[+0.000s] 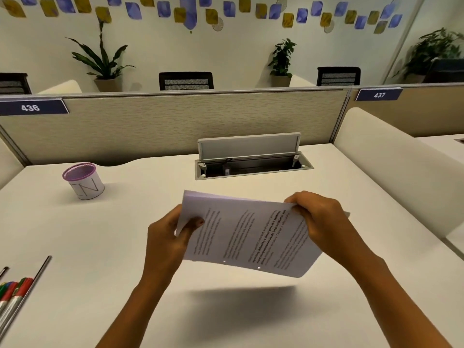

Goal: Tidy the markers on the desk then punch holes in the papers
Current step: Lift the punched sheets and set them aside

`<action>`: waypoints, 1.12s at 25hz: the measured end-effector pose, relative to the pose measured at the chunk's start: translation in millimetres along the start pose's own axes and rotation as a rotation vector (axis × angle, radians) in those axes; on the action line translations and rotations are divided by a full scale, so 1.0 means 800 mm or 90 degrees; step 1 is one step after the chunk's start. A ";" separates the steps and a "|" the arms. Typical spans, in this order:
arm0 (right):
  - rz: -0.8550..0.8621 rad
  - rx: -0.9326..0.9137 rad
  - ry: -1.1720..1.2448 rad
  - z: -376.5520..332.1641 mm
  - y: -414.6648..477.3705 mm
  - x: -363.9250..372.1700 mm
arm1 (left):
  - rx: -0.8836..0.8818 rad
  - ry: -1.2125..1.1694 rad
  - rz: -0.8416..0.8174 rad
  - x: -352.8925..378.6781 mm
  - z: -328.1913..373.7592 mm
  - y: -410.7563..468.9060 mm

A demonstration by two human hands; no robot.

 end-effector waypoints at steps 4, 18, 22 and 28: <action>-0.041 0.056 0.038 0.013 -0.003 -0.017 | -0.075 -0.094 0.054 0.001 -0.015 -0.011; 0.329 0.322 0.554 0.075 -0.077 0.041 | -0.185 -0.179 0.117 0.017 -0.033 -0.046; 0.354 0.351 0.574 0.082 -0.098 0.062 | -0.203 -0.143 0.104 0.030 -0.048 -0.069; 0.360 0.410 0.574 0.088 -0.113 0.089 | -0.235 -0.072 0.094 0.042 -0.067 -0.089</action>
Point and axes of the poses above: each hand's wrist, its own y-axis towards the middle knuckle, its own x-axis out of the palm, z = x × y, the point moved 2 cm from there along y, towards the middle knuckle, and after that the axes turned 14 degrees about y, right-handed, at the moved point
